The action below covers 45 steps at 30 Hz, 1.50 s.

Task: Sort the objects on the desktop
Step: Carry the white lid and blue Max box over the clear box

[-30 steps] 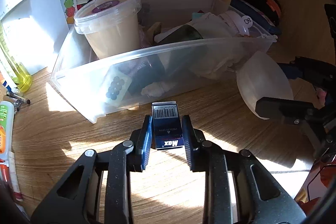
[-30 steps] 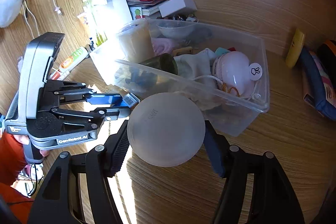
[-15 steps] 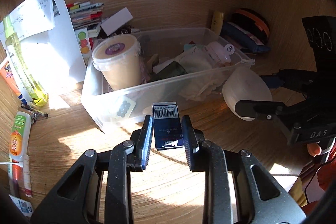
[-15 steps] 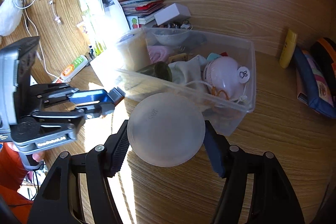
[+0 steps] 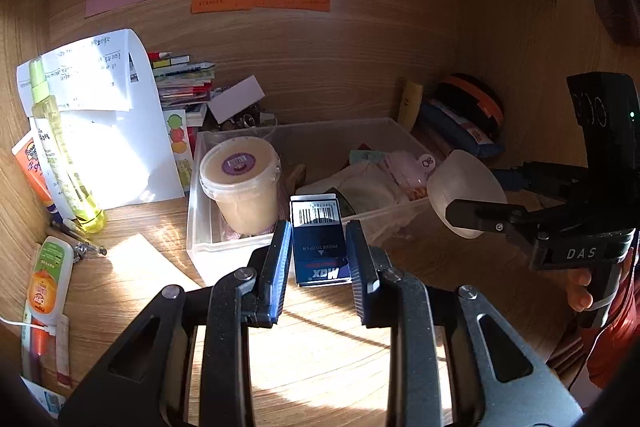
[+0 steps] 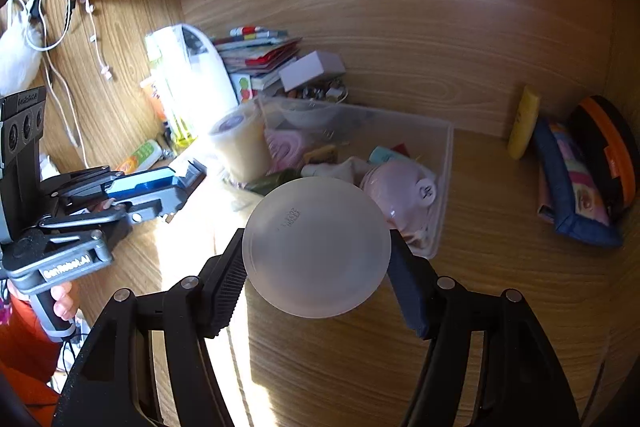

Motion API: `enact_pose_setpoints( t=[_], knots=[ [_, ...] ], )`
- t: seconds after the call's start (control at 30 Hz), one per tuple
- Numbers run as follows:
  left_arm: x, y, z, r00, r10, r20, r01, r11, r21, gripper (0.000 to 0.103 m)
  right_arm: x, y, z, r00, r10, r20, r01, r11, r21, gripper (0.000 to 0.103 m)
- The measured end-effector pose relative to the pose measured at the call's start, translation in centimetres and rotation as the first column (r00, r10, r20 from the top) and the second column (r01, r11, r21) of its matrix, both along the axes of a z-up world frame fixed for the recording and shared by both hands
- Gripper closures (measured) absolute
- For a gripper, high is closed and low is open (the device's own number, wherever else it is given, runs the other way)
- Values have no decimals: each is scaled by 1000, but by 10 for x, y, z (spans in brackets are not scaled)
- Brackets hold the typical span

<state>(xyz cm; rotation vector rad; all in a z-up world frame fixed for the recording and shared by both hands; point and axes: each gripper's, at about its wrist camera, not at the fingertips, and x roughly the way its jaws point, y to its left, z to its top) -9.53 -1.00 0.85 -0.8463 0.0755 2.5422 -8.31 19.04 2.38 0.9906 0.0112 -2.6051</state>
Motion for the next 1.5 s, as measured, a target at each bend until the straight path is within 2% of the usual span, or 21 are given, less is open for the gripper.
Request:
enact_pose_setpoints(
  t=[0.37,0.67,0.87,1.13,1.5],
  knots=[
    [-23,-10,24,999,23,-44,-20,998,60,76,-23,8,16,999,-36,-26,35,999,-17,40],
    [-58,-1,30,1000,-13,-12,14,997,82,76,-49,7,20,998,-54,-15,54,999,5,40],
    [-78,12,30,999,-37,10,36,997,74,76,-66,10,21,998,-67,-8,67,997,23,40],
    [-103,27,20,997,-55,47,53,998,28,76,-88,10,17,998,-68,13,67,997,40,40],
    [-138,33,6,990,-64,122,64,998,0,76,-120,-19,0,998,-9,56,2,992,127,40]
  ],
)
